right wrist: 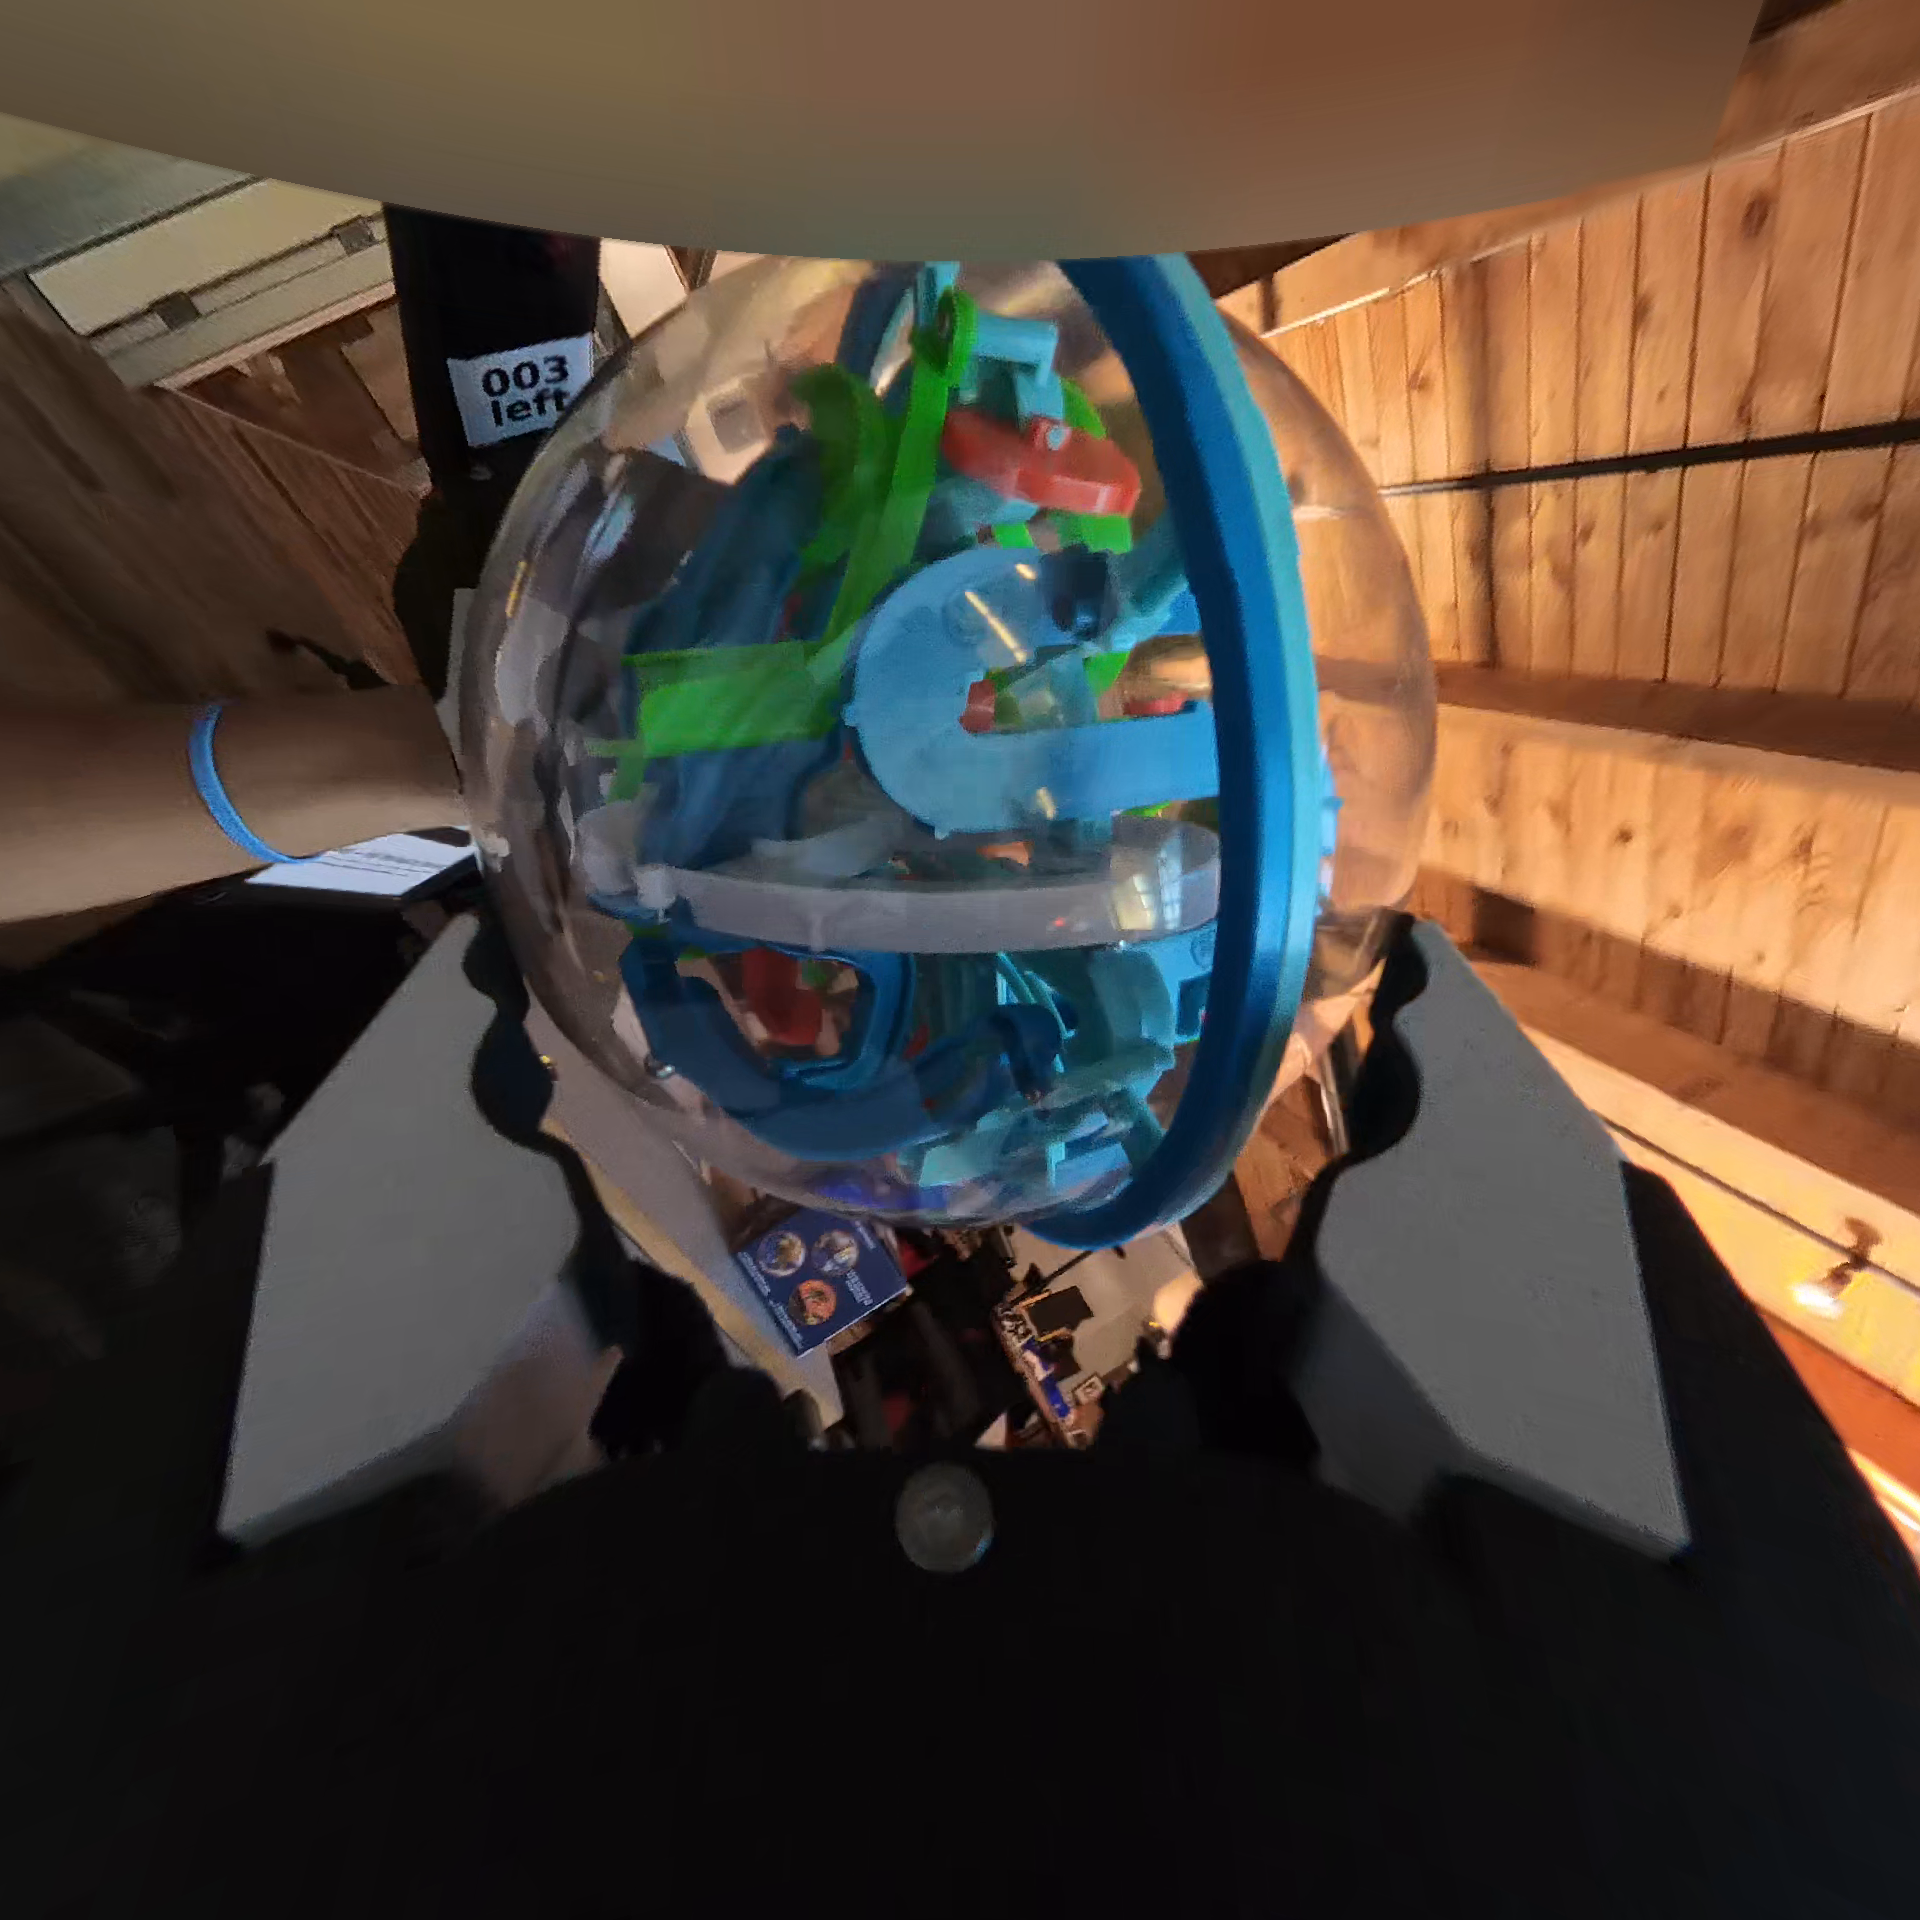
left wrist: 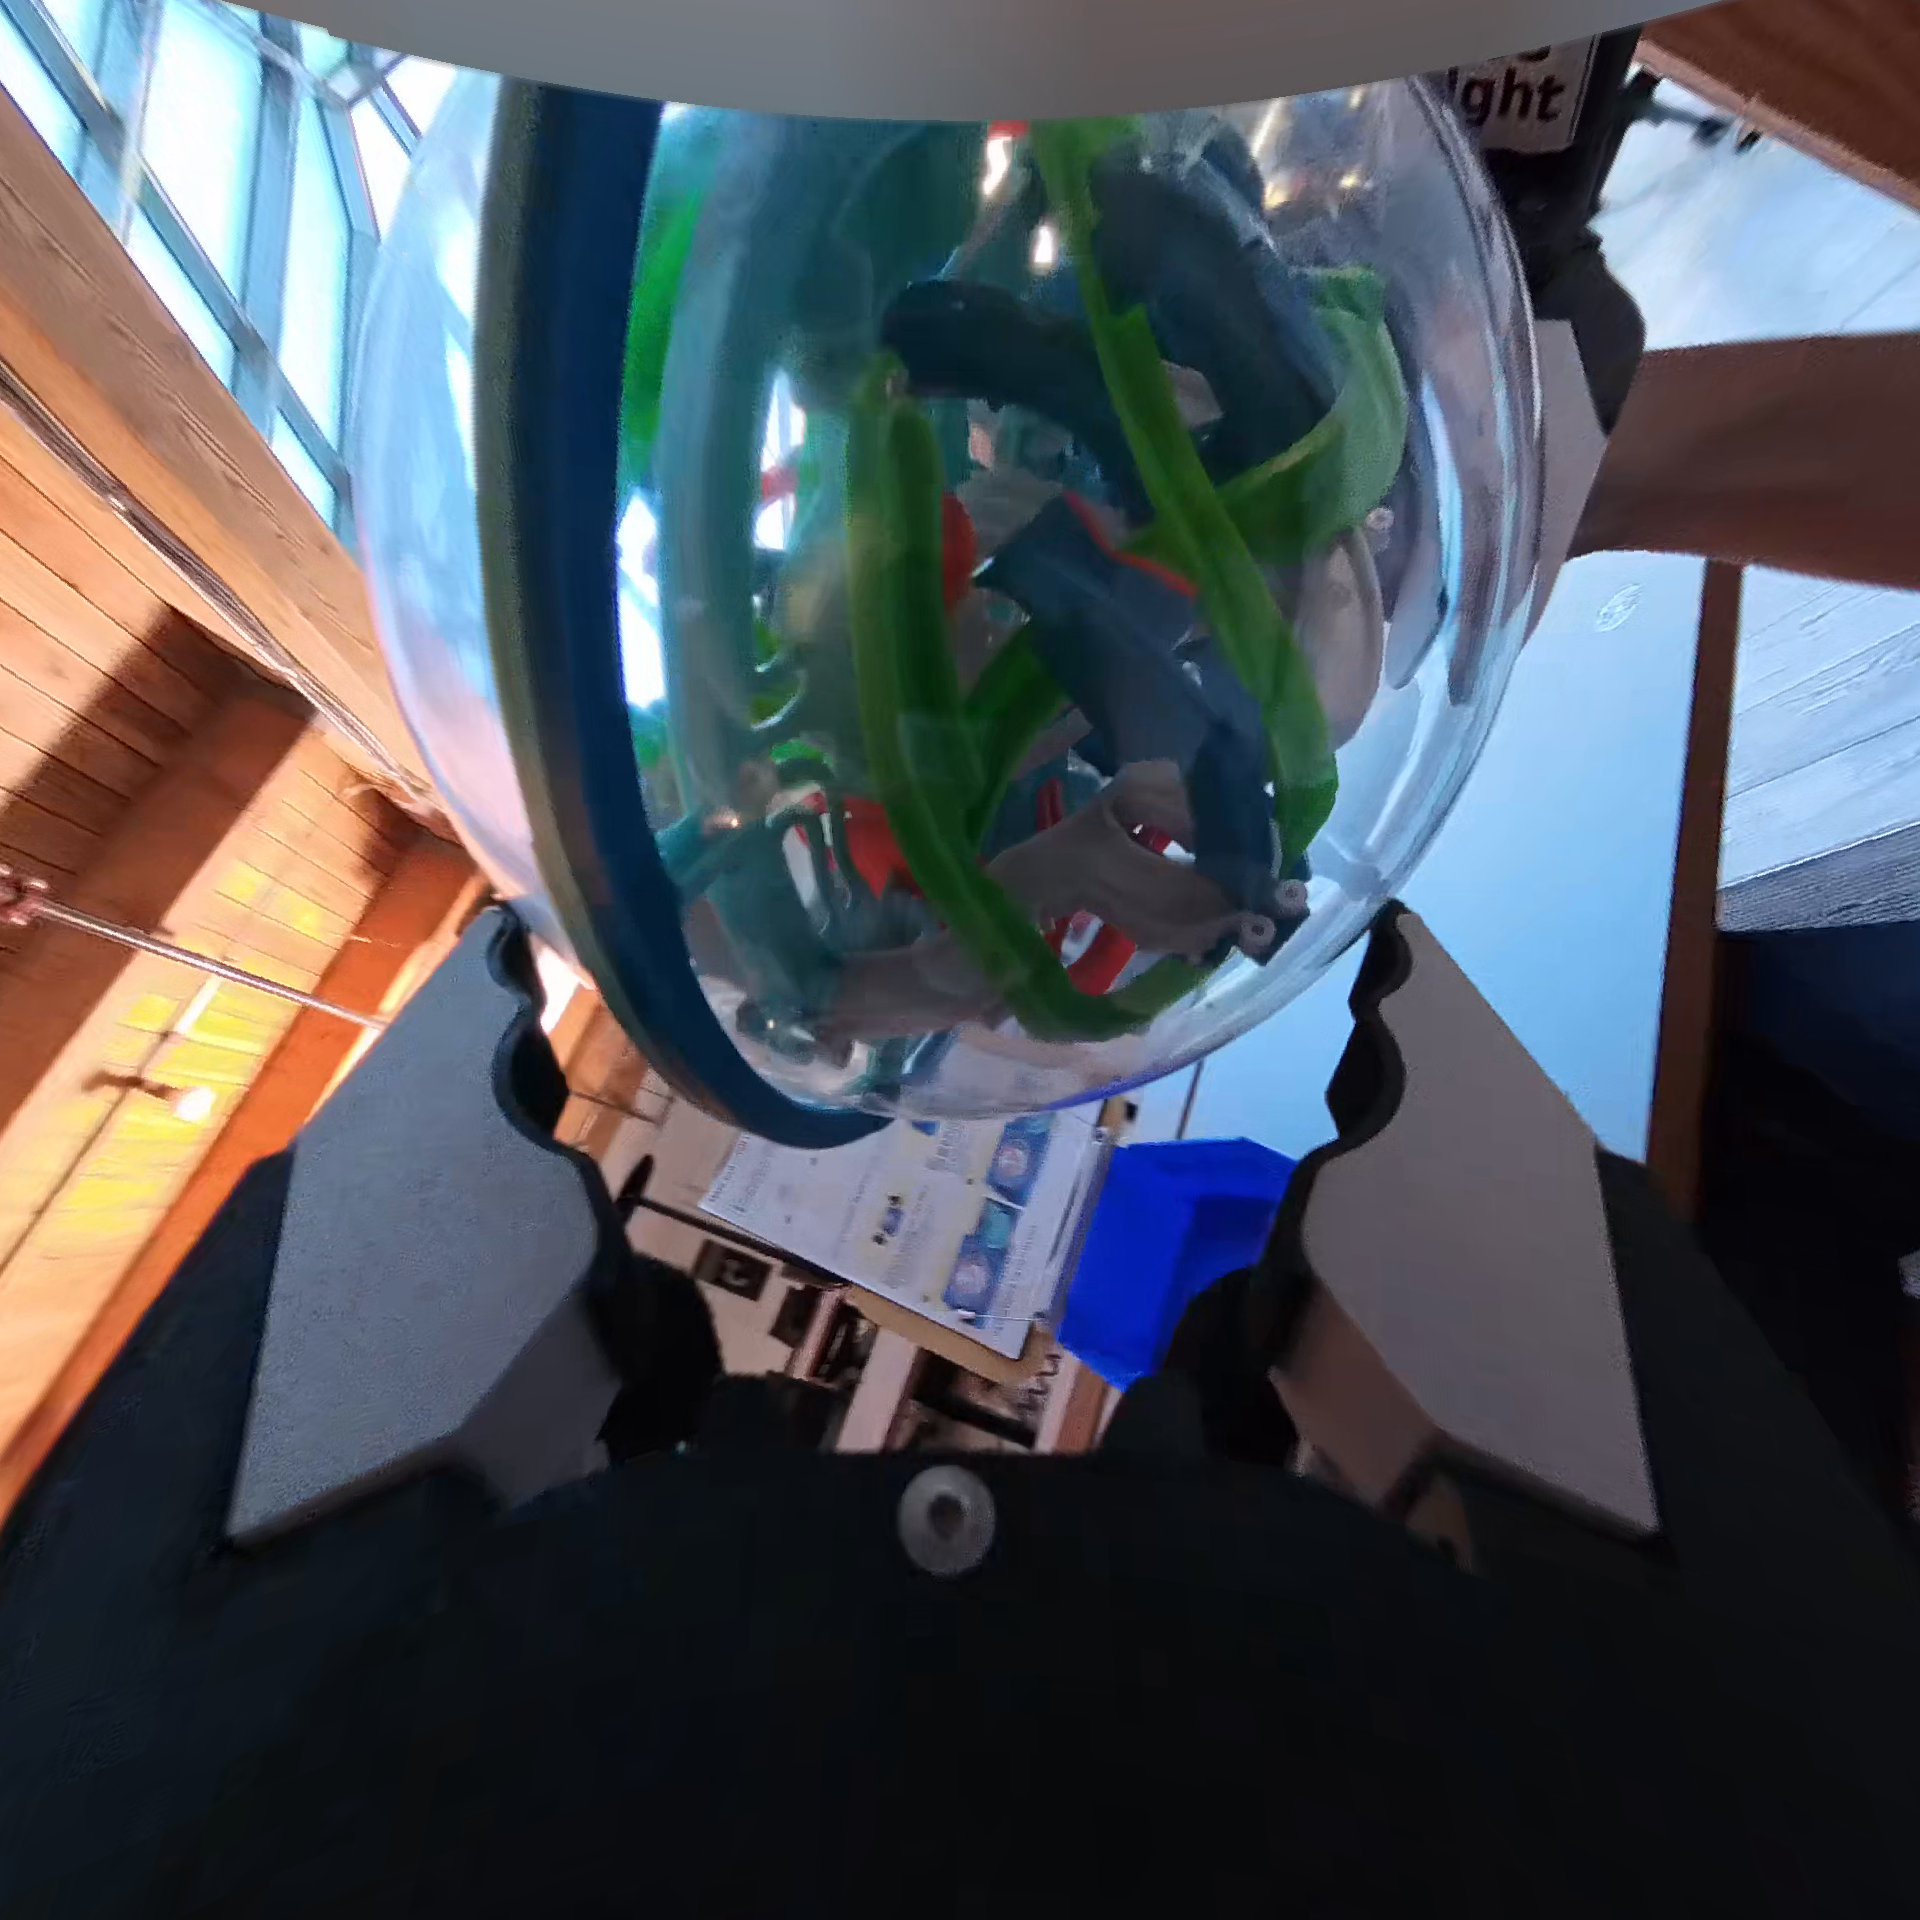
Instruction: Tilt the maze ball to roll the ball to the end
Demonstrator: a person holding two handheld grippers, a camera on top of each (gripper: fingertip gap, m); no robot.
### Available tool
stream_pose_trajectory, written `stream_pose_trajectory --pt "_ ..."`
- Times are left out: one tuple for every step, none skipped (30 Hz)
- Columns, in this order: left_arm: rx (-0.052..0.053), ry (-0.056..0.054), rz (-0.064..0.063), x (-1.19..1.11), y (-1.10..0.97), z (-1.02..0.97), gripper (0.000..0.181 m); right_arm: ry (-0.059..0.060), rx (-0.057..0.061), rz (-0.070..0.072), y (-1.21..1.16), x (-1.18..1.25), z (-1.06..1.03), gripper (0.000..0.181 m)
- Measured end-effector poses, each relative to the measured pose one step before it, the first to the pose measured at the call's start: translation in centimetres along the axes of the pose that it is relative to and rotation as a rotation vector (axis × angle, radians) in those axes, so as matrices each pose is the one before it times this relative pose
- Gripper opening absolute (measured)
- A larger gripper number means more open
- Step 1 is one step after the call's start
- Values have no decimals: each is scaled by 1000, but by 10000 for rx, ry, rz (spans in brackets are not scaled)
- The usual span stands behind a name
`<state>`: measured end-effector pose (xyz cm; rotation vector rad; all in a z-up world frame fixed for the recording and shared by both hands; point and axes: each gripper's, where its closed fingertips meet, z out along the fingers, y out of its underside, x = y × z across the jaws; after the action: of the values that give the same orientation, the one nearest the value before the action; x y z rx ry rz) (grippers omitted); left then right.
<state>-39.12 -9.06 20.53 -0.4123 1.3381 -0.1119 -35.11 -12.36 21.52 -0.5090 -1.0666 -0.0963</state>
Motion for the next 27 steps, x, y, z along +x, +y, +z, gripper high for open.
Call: stream_pose_trajectory --pt "-64 -30 141 -259 -569 -49 149 32 19 -50 -469 268 -58 154" --pt "-46 -4 79 -344 -532 -2 149 11 1 71 -350 368 9 154" --pt "4 -32 99 -426 -547 4 149 -13 5 74 -279 424 64 154" --pt "43 -61 148 -477 -556 -19 149 -19 38 18 -319 441 120 154" --pt "47 -72 184 -488 -545 -20 149 -3 95 -58 -397 416 125 154" --pt "27 -78 199 -480 -540 -55 149 10 144 -114 -482 392 116 154" --pt "27 -73 185 -440 -556 -64 149 2 163 -99 -502 365 105 155" --pt "36 -43 128 -396 -553 -77 149 -14 154 -3 -456 315 98 155" --pt "26 -16 82 -336 -492 -92 149 -20 115 74 -384 271 103 155" --pt "19 -24 111 -296 -436 -87 149 -10 77 40 -314 209 100 155" --pt "27 -59 188 -242 -393 -102 148 4 76 -91 -302 140 72 154" --pt "9 -74 206 -201 -304 -104 149 16 78 -165 -293 103 63 154" --pt "-46 -67 157 -166 -200 -84 148 16 48 -162 -269 88 66 154" --pt "-71 -58 108 -153 -116 -63 148 9 6 -138 -212 88 62 154" --pt "-68 -54 83 -140 -79 -62 149 4 -16 -117 -160 99 69 154" --pt "-50 -64 95 -139 -61 -48 149 5 -17 -130 -148 76 76 154" --pt "-32 -82 131 -140 -54 -66 149 13 5 -183 -161 79 82 154" --pt "-42 -90 148 -140 -43 -60 149 23 23 -218 -174 67 70 154" --pt "-55 -82 132 -136 -21 -53 149 32 46 -223 -196 82 77 154" --pt "-47 -47 75 -131 -36 -45 149 22 47 -139 -161 85 59 154" --pt "-26 11 -15 -92 -39 -22 149 2 42 16 -114 66 62 154" --pt "-1 54 -71 -65 -77 -5 149 -7 37 125 -50 64 43 154" --pt "13 70 -68 -45 -79 9 149 5 45 145 -27 59 8 154" --pt "3 69 -27 -20 -66 49 149 33 68 92 -17 48 -32 154" --pt "-23 66 13 -17 -52 78 149 54 64 56 17 60 -51 154" --pt "-37 69 33 -6 -60 96 149 61 52 63 50 59 -82 154" --pt "-33 78 30 -9 -80 109 149 57 60 97 67 74 -104 154"
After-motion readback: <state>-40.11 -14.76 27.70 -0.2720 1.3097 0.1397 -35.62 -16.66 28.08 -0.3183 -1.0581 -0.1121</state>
